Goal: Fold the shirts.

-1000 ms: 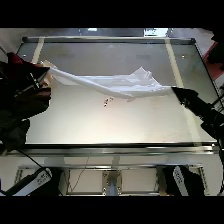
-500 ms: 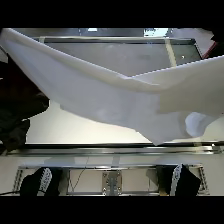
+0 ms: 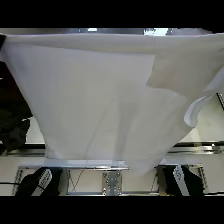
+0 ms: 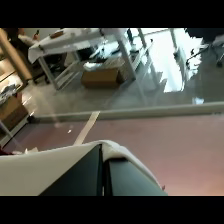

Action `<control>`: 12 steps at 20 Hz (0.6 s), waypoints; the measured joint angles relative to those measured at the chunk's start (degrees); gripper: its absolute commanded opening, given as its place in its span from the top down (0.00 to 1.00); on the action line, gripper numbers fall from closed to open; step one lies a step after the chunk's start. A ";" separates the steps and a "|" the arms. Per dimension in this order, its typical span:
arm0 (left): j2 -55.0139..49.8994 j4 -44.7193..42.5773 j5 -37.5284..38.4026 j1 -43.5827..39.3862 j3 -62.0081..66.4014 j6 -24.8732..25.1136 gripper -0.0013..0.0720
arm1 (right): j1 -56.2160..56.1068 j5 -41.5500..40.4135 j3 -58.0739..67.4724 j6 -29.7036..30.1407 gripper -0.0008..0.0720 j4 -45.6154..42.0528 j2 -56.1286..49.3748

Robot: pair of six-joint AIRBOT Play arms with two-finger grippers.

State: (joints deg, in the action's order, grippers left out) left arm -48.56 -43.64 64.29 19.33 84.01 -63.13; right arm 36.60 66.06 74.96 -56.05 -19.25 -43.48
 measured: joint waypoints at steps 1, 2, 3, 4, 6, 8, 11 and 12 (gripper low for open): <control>-2.25 -2.95 -0.90 -2.45 -1.36 -1.07 0.97 | -3.78 -1.20 -1.62 0.35 0.95 -2.10 -2.38; -4.83 -7.02 -2.64 -5.40 -3.10 -2.23 0.97 | -8.55 -3.80 -3.72 0.55 0.95 -5.14 -5.27; -7.78 -11.65 -5.38 -8.50 -5.01 -4.09 0.97 | -13.07 -6.88 -5.88 0.44 0.95 -8.85 -8.46; -10.84 -16.48 -8.28 -11.17 -6.67 -6.36 0.97 | -16.96 -10.36 -7.69 0.09 0.95 -11.69 -11.65; -18.29 -26.49 -15.96 -15.65 -8.92 -12.98 0.97 | -23.06 -18.36 -10.36 -0.52 0.95 -15.63 -19.23; -26.21 -34.69 -24.50 -18.25 -9.99 -21.05 0.97 | -27.08 -26.14 -11.74 -0.74 0.95 -16.72 -27.74; -37.00 -42.01 -34.10 -19.80 -8.63 -30.75 0.97 | -29.83 -34.69 -11.19 0.57 0.95 -15.85 -38.60; -40.24 -43.65 -35.87 -20.09 -7.34 -32.94 0.97 | -30.36 -36.61 -10.21 1.20 0.95 -15.56 -41.62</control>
State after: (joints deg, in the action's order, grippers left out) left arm -88.79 -87.29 28.42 -0.75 76.66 -96.07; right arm 6.24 29.45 64.75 -54.85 -34.81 -85.10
